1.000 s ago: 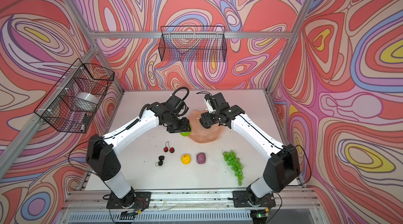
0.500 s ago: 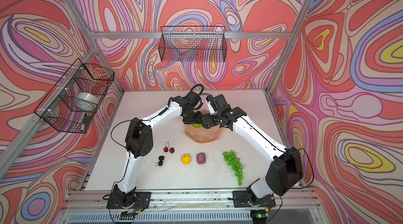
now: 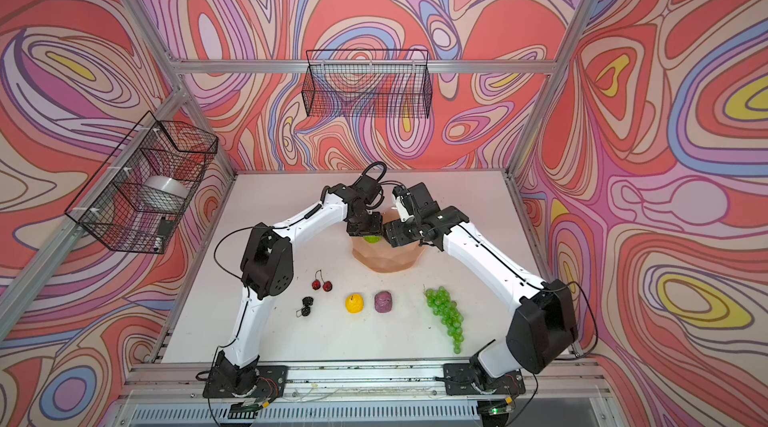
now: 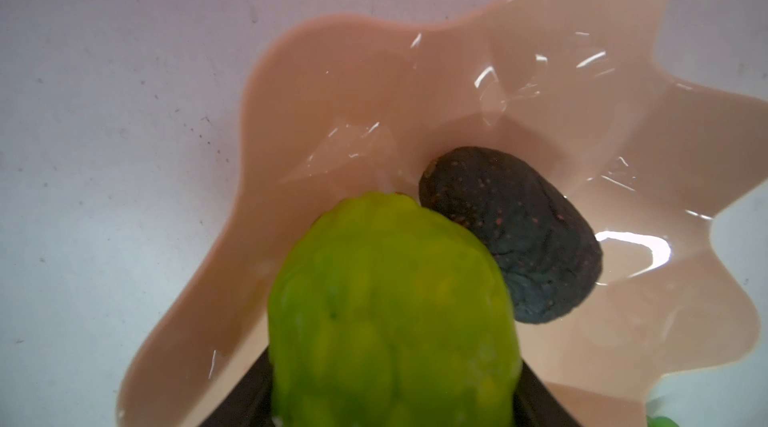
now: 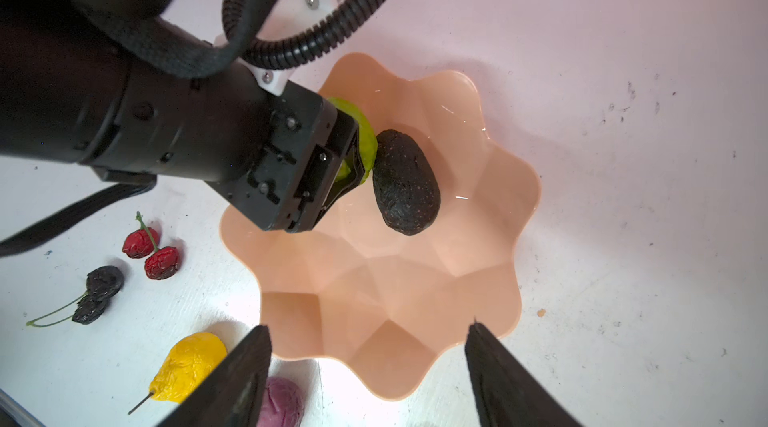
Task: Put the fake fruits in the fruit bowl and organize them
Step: 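Lower the green fruit into the bowl beside the dark fruit and open the left gripper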
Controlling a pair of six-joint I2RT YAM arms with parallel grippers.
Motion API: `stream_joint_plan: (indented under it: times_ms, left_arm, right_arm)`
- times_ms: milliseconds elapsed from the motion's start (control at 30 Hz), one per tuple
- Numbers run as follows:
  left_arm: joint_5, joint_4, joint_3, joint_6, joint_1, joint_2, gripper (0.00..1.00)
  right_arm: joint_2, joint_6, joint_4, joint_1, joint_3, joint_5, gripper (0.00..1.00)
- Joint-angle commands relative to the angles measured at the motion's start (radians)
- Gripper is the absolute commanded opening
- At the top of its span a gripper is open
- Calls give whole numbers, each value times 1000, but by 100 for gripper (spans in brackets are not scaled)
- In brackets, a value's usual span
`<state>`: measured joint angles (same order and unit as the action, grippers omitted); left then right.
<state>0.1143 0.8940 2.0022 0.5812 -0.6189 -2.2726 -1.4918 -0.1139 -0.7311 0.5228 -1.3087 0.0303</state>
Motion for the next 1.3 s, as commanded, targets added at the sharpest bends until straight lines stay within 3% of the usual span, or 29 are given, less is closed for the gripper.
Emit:
stream_joint_plan:
  times_ms: [0,333,767,1267]
  left_arm:
    - [-33,19,16,16,10,-39,46]
    - [2,10,60,27,1,-66,55]
    - [-12,-10,39,37,-33,-15,85]
    - [-57,11,1,24,-44,120,88]
  right_arm:
    - [-2,7,14,0,2,17,77]
    - [32,6,8,-1,30,13,77]
    - [58,2,13,-1,49,6,79]
    - [119,-48,-16,1,73,26,77]
